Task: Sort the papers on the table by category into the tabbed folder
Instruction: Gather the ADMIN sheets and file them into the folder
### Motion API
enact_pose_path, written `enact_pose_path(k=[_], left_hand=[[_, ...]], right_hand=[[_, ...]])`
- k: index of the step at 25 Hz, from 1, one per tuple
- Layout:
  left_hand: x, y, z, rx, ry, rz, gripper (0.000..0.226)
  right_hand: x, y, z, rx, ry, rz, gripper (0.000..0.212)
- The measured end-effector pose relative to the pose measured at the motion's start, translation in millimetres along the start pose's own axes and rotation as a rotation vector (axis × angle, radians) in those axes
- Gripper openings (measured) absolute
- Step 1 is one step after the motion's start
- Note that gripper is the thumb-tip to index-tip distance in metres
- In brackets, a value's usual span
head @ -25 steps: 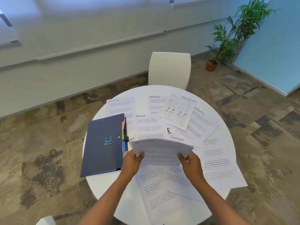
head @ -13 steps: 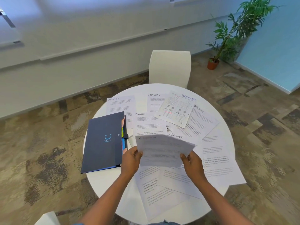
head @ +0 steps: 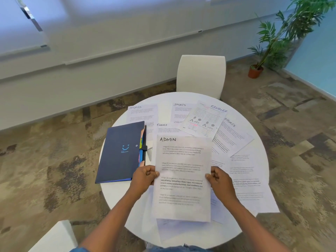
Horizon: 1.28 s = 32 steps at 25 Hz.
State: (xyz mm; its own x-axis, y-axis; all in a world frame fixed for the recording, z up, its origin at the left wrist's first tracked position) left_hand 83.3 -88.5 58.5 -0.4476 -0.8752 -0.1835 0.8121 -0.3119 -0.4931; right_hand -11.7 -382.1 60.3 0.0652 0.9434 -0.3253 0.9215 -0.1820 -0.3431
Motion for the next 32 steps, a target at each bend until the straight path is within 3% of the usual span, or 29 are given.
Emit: enact_pose_path(k=[5,13,15,17,20,26,32], left_hand=[[-4,-15,-13,-0.061,-0.157,-0.027,0.01],[-19,9,-28,-0.148,-0.173,-0.091,0.02],[-31,23,-31,-0.151,-0.042,-0.021,0.019],[-54,37,-32,-0.134,0.303,0.181,0.016],[-82,54,-36,-0.18,0.555,0.374,0.033],[-88,83,-41,-0.343,0.84,0.286,0.065],[-80,93,-35,-0.367,0.8,0.187,0.043]], right_hand=[[5,-1,6,0.078,0.187,-0.178,0.005],[22,3,4,0.132,0.223,-0.184,0.005],[24,7,3,0.141,0.214,-0.125,0.007],[27,9,3,0.158,0.227,-0.062,0.008],[27,9,6,0.182,0.263,0.005,0.009],[18,-8,16,0.239,0.295,0.1,0.012],[14,-16,28,0.264,0.321,0.146,0.011]])
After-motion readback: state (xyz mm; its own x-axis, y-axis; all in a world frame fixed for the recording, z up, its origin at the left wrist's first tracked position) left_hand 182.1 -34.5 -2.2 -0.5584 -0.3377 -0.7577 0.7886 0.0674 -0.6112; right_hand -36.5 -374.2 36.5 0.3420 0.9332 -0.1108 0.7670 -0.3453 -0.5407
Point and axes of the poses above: each hand's wrist, its own y-axis towards the middle knuckle, its own x-axis out of the palm, z = x × y, the point moved 4 cm from there along y, towards the middle knuckle, and after that the axes turned 12 degrees about -z, right-handed, at the moved point
